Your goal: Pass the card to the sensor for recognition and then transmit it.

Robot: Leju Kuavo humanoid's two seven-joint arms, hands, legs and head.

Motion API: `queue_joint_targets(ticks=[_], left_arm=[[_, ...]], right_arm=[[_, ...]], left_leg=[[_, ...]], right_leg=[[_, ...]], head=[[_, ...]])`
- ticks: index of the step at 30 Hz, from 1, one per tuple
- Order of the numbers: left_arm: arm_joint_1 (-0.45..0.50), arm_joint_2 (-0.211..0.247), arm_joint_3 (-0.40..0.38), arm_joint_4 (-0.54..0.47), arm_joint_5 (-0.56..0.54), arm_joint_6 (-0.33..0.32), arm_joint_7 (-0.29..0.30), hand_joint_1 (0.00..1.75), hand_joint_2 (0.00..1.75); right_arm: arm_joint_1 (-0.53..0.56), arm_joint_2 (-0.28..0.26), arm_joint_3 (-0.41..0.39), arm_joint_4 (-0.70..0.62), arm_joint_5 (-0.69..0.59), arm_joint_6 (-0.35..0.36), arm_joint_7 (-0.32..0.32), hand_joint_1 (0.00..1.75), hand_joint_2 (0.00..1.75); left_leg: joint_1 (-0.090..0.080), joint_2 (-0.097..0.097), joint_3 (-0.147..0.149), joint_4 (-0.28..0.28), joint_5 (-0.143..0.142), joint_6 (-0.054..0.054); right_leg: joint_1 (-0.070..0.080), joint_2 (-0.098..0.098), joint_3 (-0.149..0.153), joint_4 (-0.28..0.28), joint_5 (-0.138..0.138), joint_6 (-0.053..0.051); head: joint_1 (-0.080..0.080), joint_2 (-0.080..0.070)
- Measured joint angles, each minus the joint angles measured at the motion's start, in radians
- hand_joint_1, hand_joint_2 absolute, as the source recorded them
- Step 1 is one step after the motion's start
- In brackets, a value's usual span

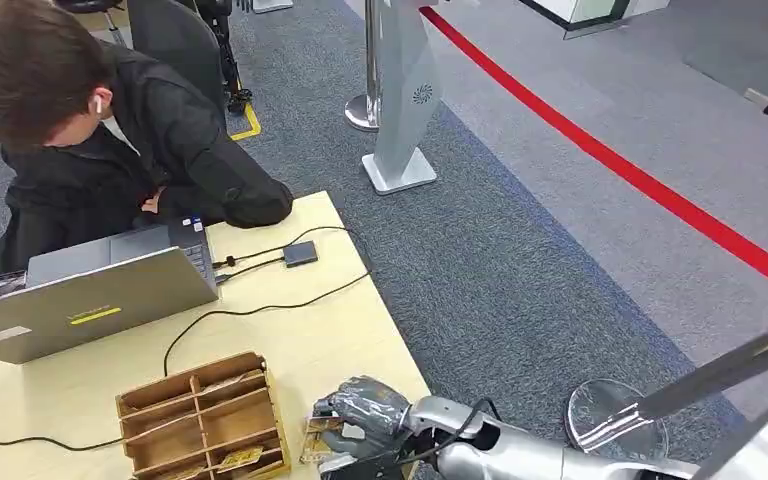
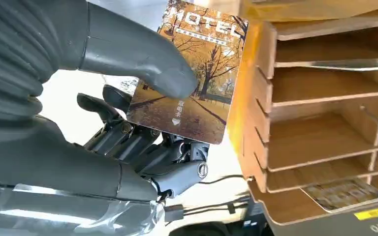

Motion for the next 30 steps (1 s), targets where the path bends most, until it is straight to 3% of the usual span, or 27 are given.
queue_joint_targets(ticks=[30], left_arm=[[0.000,0.000,0.000,0.000,0.000,0.000,0.000,0.00,0.00]], right_arm=[[-0.020,-0.007,0.003,0.040,0.073,0.011,0.066,1.75,1.75]], left_leg=[[0.000,0.000,0.000,0.000,0.000,0.000]], right_leg=[[0.000,0.000,0.000,0.000,0.000,0.000]], head=[[0.000,0.000]])
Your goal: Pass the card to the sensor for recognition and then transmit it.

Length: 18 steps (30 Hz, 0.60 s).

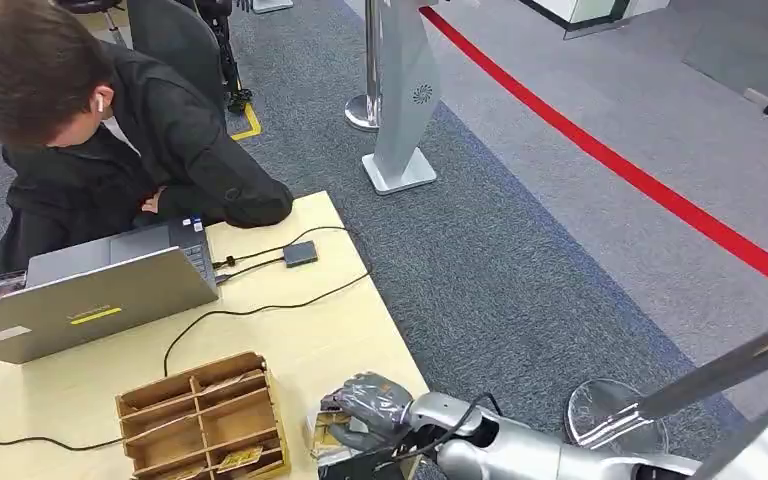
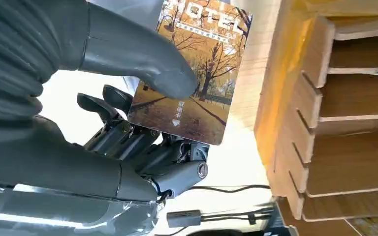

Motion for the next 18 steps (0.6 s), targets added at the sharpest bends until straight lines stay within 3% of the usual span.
queue_joint_targets(ticks=[18], left_arm=[[0.000,0.000,0.001,0.000,0.000,0.000,0.000,0.00,0.00]], right_arm=[[-0.012,0.000,0.009,0.014,0.038,0.003,0.034,1.75,1.75]], left_leg=[[0.000,0.000,0.000,0.000,0.000,0.000]], right_leg=[[0.000,0.000,0.000,0.000,0.000,0.000]], head=[[0.000,0.000]])
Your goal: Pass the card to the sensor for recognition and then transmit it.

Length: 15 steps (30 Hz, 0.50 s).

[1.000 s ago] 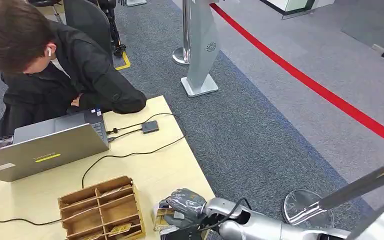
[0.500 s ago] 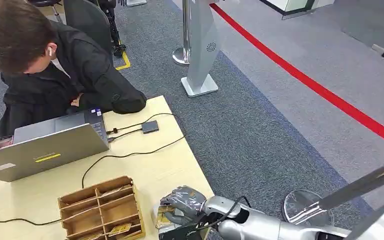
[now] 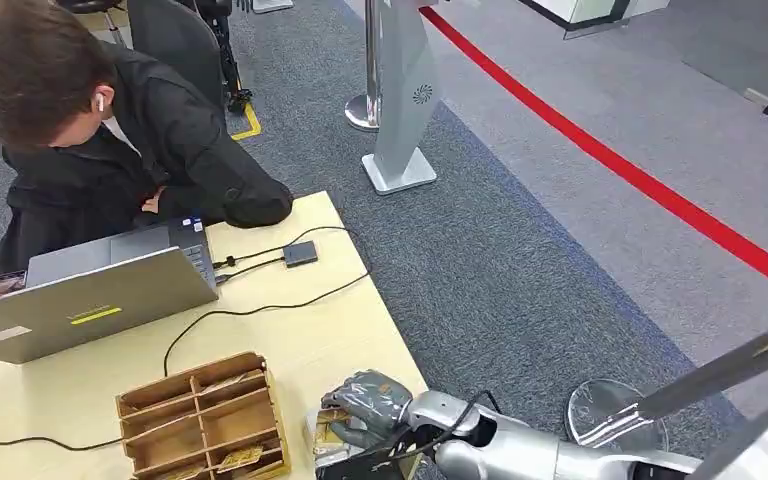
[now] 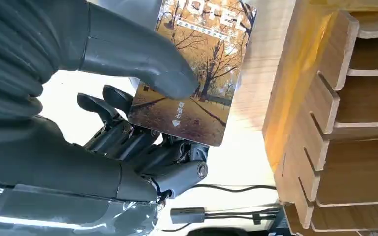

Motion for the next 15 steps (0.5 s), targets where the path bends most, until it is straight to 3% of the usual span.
queue_joint_targets(ticks=[15], left_arm=[[0.000,0.000,0.006,0.000,0.000,0.000,0.002,0.00,0.00]], right_arm=[[-0.007,-0.002,0.003,0.010,0.029,0.011,0.026,1.75,1.75]], left_leg=[[0.000,0.000,0.000,0.000,0.000,0.000]], right_leg=[[0.000,0.000,0.000,0.000,0.000,0.000]], head=[[0.000,0.000]])
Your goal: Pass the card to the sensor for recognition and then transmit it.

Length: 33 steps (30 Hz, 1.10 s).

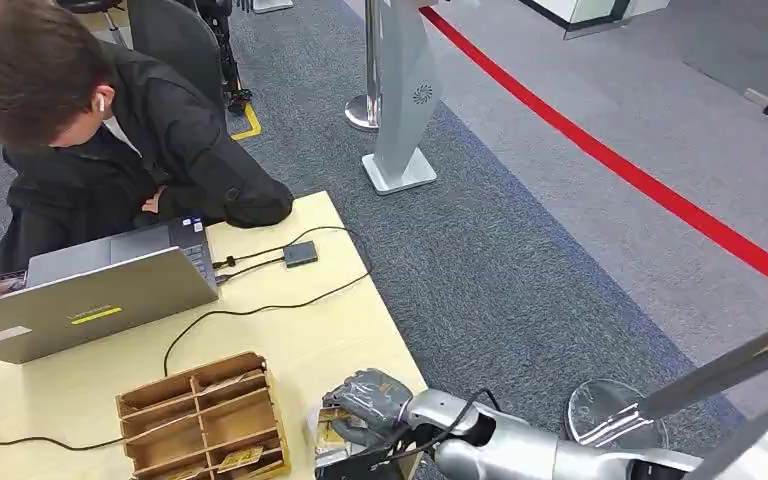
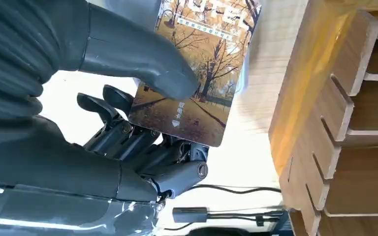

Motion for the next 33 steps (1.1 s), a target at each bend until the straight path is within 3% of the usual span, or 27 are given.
queue_joint_targets(ticks=[33], left_arm=[[0.000,0.000,0.002,0.000,0.000,0.000,0.000,0.00,0.00]], right_arm=[[-0.001,-0.001,0.000,0.005,0.007,0.005,0.011,1.75,1.75]], left_leg=[[0.000,0.000,0.000,0.000,0.000,0.000]], right_leg=[[0.000,0.000,0.000,0.000,0.000,0.000]], head=[[0.000,0.000]])
